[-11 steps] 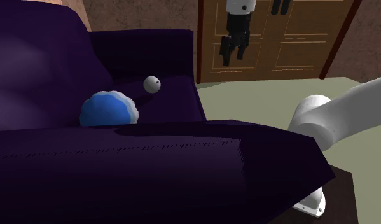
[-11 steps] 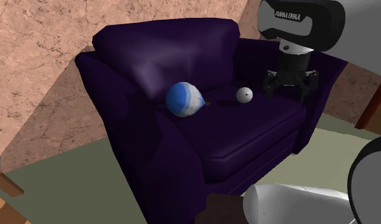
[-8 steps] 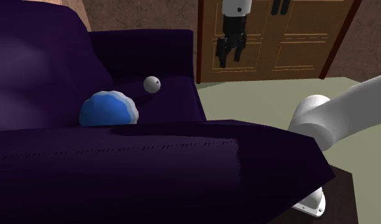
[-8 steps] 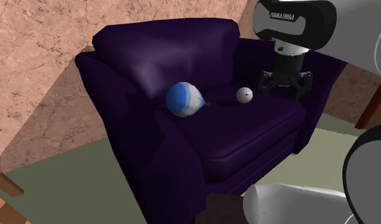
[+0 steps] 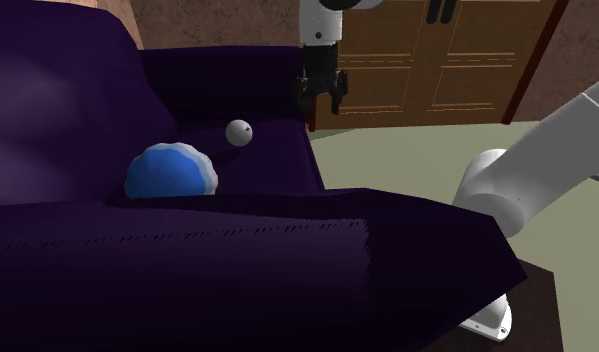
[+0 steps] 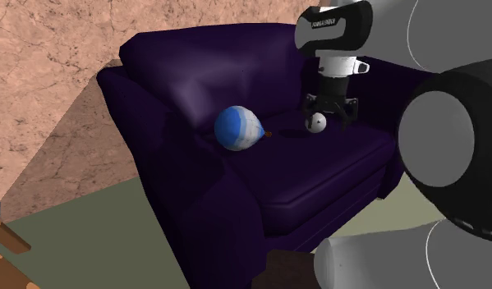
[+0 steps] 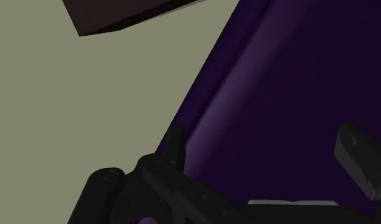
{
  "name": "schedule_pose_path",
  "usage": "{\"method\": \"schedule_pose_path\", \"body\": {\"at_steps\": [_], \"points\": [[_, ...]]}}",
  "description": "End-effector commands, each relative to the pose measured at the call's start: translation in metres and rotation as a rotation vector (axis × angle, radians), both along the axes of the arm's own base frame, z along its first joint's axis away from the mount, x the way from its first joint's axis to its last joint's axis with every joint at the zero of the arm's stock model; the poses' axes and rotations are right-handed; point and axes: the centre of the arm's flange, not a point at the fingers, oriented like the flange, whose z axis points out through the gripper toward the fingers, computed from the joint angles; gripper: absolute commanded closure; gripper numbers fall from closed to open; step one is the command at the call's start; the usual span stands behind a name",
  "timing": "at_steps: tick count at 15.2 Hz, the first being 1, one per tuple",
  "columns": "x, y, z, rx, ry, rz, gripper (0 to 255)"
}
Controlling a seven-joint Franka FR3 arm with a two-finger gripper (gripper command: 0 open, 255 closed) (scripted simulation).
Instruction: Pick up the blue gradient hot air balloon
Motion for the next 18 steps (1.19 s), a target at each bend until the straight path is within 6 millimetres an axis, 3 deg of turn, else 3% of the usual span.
{"method": "schedule_pose_path", "body": {"at_steps": [1, 18], "points": [[0.02, 0.012, -0.007, 0.016, 0.017, -0.039, 0], [0.206, 0.109, -0.091, 0.146, 0.152, -0.346, 0]]}}
